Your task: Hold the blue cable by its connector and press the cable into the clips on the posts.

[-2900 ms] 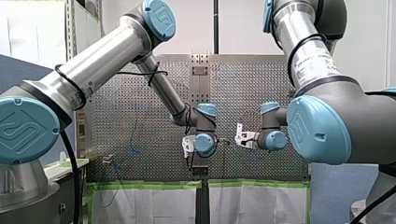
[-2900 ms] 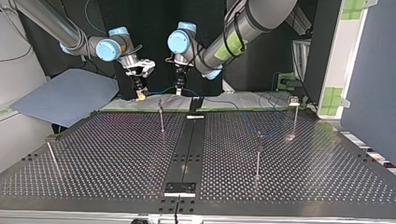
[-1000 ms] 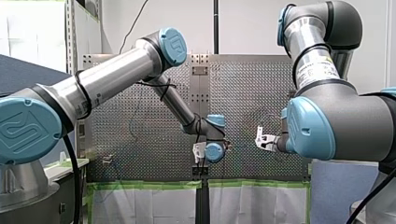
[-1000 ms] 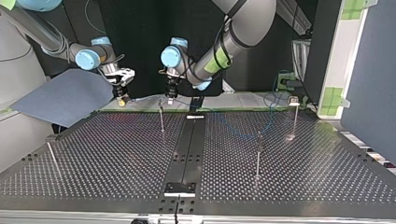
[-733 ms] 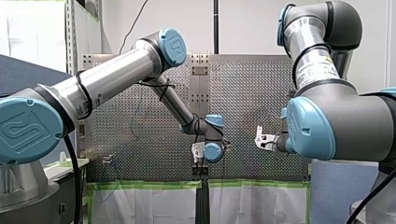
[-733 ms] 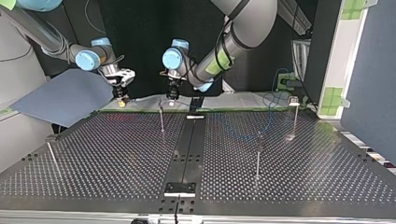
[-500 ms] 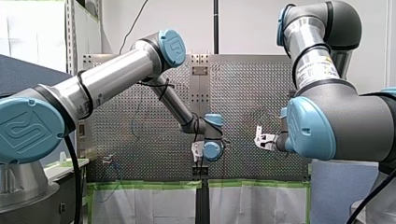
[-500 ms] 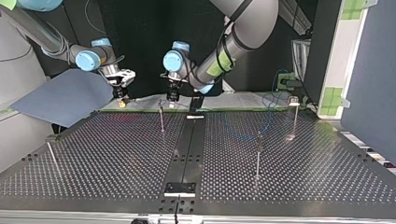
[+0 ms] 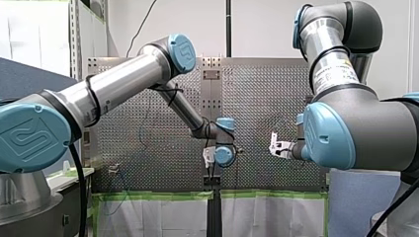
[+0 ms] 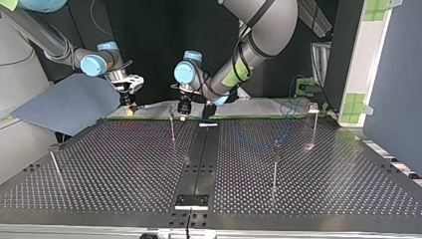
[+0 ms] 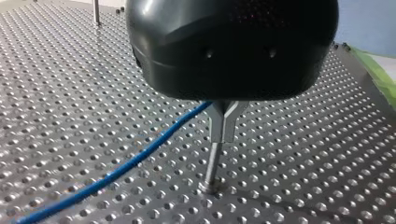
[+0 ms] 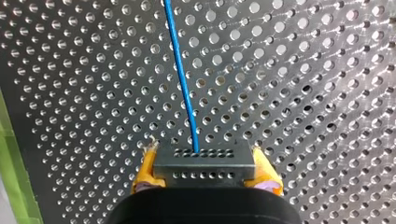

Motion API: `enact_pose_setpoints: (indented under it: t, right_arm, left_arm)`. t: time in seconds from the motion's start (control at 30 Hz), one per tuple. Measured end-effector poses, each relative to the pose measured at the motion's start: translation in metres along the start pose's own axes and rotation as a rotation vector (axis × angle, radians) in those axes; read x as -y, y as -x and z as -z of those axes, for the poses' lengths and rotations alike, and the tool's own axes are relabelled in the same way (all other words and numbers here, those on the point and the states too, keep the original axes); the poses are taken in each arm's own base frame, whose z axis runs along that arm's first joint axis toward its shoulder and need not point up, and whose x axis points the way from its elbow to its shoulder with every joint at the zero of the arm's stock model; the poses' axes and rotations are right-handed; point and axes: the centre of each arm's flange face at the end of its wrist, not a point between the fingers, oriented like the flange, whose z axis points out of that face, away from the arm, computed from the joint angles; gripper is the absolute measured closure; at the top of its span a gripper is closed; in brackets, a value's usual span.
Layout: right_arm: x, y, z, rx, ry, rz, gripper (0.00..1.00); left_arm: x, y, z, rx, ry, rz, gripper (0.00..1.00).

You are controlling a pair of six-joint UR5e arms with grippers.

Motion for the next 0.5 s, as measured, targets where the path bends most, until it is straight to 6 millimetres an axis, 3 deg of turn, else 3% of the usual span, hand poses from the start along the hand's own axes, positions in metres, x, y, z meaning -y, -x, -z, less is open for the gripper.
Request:
enact_pose_setpoints:
  t: [0.5]
  right_arm:
    - [-0.004, -0.002, -0.002, -0.020, 0.008, 0.000, 1.00]
  left_arm:
    - [-0.007, 0.001, -0.012, -0.007, -0.020, 0.000, 1.00]
